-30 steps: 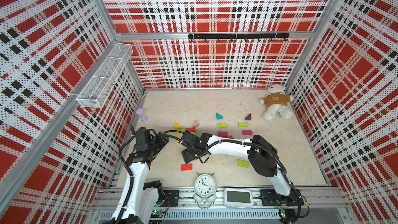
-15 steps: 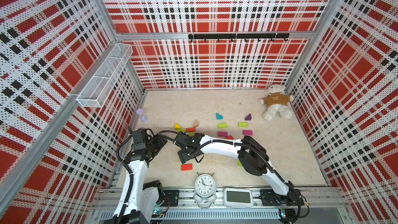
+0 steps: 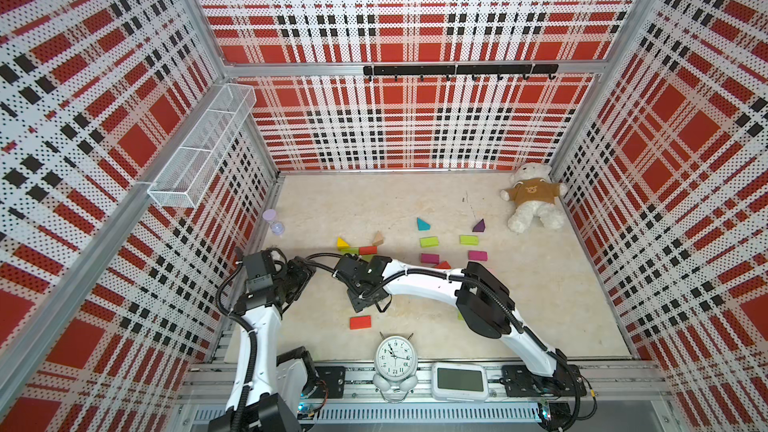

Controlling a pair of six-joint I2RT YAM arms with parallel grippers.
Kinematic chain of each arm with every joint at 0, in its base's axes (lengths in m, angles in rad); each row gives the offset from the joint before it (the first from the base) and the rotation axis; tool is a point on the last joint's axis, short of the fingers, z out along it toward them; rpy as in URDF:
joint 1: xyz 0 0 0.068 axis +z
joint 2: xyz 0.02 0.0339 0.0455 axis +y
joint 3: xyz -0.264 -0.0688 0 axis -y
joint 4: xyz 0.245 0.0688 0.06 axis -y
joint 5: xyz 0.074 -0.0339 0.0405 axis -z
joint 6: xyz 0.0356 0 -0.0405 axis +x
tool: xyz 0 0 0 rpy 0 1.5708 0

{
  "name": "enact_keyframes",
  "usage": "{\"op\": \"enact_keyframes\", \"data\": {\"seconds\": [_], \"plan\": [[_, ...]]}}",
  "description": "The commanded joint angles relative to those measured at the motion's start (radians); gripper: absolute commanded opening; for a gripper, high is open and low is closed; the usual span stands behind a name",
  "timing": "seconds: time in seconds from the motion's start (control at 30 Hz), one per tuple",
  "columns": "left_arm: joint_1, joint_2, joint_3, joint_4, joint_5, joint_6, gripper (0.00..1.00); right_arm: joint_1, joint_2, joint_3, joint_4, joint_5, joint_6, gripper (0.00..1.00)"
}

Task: Assemble a carrot with building blocks
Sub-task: Assemble the building block at the center of the board.

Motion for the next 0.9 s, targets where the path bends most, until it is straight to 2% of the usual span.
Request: {"op": "enact_keyframes", "data": {"seconds": [0.0,0.27,0.43,0.53,0.87], "plan": [[0.012,0.002,0.021,0.016,0.023,0.015,0.64,-0.018,0.034,0.018,0.019,0.003,0.014,0.60],[0.017,0.013,0.018,0.025,0.037,0.017,0.64,-0.038,0.052,0.030,0.062,-0.028,0.017,0.60],[0.020,0.017,0.017,0.030,0.037,0.014,0.66,-0.038,0.046,0.025,0.055,-0.025,0.004,0.69],[0.023,0.017,0.017,0.027,0.037,0.012,0.71,-0.037,0.038,0.017,0.044,-0.016,-0.004,0.71],[0.032,0.018,0.017,0.028,0.045,0.013,0.72,-0.035,0.062,0.030,0.025,-0.015,-0.003,0.66]]}}
